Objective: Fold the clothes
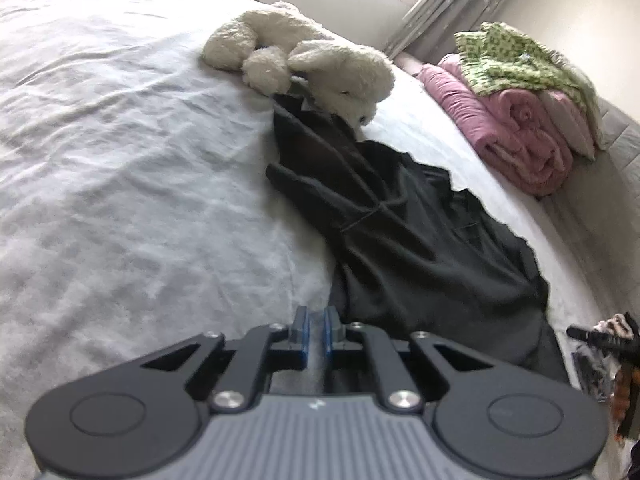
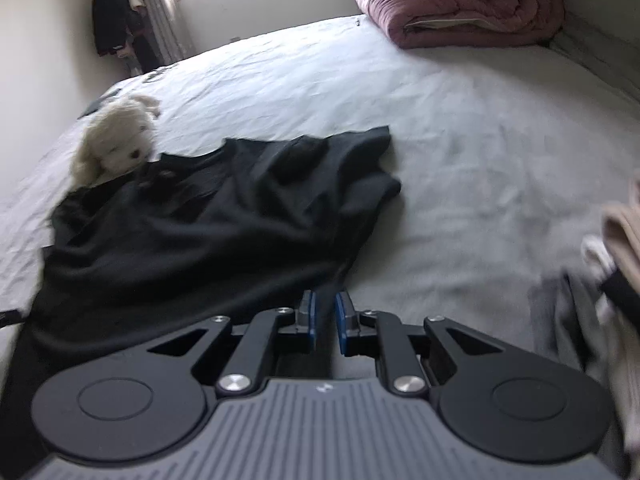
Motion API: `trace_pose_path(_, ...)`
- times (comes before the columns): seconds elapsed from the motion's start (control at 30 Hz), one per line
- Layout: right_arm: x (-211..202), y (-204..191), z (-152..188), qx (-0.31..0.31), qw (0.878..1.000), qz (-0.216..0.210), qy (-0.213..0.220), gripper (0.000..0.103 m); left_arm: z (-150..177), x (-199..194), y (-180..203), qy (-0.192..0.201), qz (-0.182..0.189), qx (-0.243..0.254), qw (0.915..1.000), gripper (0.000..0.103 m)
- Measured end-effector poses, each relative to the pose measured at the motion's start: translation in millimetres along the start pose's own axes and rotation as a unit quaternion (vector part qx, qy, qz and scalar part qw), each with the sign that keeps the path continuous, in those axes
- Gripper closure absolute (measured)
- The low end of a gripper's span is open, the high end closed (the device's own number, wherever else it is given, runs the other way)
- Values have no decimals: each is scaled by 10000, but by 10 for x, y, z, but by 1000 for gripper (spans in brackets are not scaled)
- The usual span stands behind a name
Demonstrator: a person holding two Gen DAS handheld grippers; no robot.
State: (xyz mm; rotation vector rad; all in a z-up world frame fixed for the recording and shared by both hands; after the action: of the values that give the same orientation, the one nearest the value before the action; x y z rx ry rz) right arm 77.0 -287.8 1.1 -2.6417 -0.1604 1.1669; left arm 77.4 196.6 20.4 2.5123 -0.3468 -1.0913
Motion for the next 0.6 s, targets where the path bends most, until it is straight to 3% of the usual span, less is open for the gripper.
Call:
trace_pose_path(0.07, -107, -12, 126, 95, 9999, -83, -96, 79, 7, -3, 46, -33, 93, 101, 9999, 87)
trace_pose_path(0.13, -157, 5, 253, 175, 9996, -169, -151, 77, 28, 8, 95, -101, 94, 258, 9996, 71)
trace_pose_path(0.27, -106, 142, 421, 441, 9982, -319, -248, 77, 98, 55, 180, -304, 15, 630, 9975, 72)
trace_pose_path(0.3, -95, 162, 438, 472, 9979, -366, -268, 76, 116, 68, 203, -363, 11, 735, 9966, 77)
trace_pose_path(0.33, -86, 164, 450, 441, 9978, -400, -279, 75, 134, 83, 225, -398, -75, 859, 9955, 92)
trace_pose_path(0.37, -77, 165, 462, 409, 9978, -433, -291, 75, 153, 99, 246, -426, -181, 988, 9940, 99)
trace_pose_path(0.6, -77, 64, 489, 142, 9985, -462, -242, 69, 138, 14, 152, -378, -359, 991, 9937, 102)
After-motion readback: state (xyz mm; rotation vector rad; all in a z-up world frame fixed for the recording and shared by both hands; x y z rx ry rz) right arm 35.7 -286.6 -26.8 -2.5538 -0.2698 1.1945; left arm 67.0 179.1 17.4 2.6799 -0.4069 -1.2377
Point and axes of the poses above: each gripper's, at about its wrist camera, not at the fingertips, and x roughly the way its jaws point, y to its right, z to its underside, the point moved 2 cm from there along x, roughly the way its jaws point, and after that the axes turned 3 degrees about x, right-handed, at the moved point
